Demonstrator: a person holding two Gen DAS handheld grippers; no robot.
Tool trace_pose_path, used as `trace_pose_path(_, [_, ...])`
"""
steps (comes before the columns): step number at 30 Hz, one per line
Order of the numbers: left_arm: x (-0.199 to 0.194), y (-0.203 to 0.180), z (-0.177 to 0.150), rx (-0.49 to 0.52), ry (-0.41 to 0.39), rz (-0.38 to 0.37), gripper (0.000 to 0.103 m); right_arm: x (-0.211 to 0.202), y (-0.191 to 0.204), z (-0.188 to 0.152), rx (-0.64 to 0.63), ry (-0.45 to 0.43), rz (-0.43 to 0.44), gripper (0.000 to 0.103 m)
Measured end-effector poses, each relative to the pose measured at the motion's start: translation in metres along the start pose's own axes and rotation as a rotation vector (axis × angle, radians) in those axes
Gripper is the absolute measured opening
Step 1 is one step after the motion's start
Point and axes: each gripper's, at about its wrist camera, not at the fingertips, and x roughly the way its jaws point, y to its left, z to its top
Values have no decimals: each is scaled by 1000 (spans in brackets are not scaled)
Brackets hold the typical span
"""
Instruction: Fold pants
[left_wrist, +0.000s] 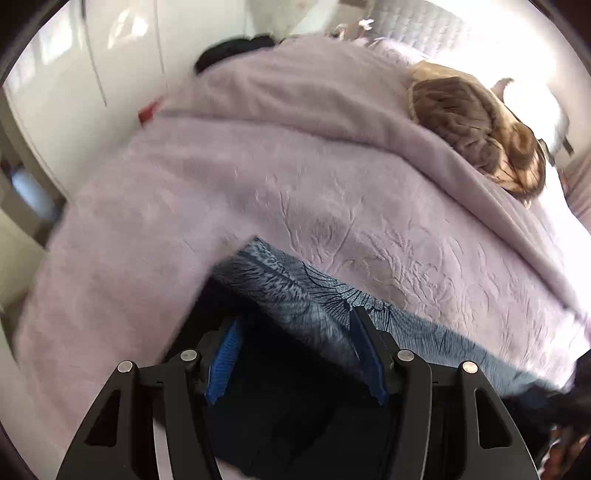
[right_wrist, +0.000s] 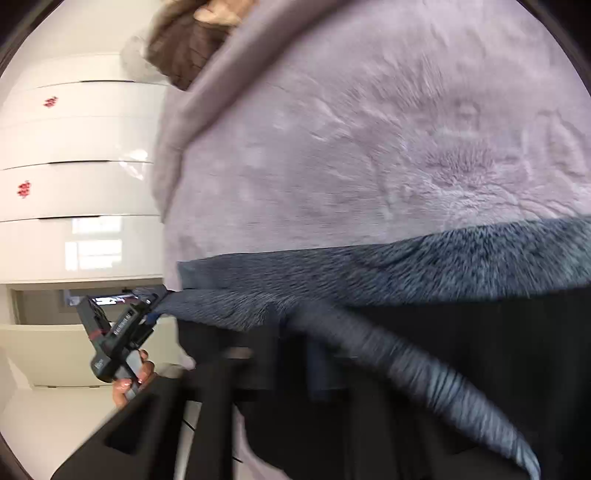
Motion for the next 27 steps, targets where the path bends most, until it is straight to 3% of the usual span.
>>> trace_pose_path(1, [-9, -2, -2, 29, -17, 9, 64, -9, 10, -4, -21, -10, 6, 75])
trace_pose_path(2, [-16, -4, -4, 46, -27, 14, 78, -16, 18, -8, -47, -21, 8, 75])
trace_pose_path(3, [-20, -7, -7, 58, -42, 21, 83, -25, 31, -17, -92, -29, 20, 74])
trace_pose_path(6, [-2, -28, -15, 123, -8, 16, 83, -18, 51, -28, -178, 0, -4, 62])
trace_pose_path(8, [23, -42, -20, 139, 39, 27, 83, 4, 55, -23, -211, 24, -46, 61])
trace_pose_path(10, [56, -54, -26, 147, 92, 69, 83, 25, 40, -16, -197, 44, -91, 61])
trace_pose_path(12, [61, -62, -30, 172, 72, 103, 83, 33, 21, -7, -166, 35, -140, 54])
trace_pose_path(17, [22, -71, -41, 269, 83, 64, 83, -33, 10, -7, -85, -81, -43, 54])
trace_pose_path(19, [-1, -86, -56, 352, 86, 16, 83, -73, 4, -23, -77, -117, -39, 58])
trace_pose_path(22, [-32, -118, -82, 439, 114, -125, 83, -127, -16, -69, -13, -179, -77, 58])
trace_pose_path(27, [-59, -198, -142, 564, 238, -426, 83, -199, -67, -193, 206, -298, -154, 58])
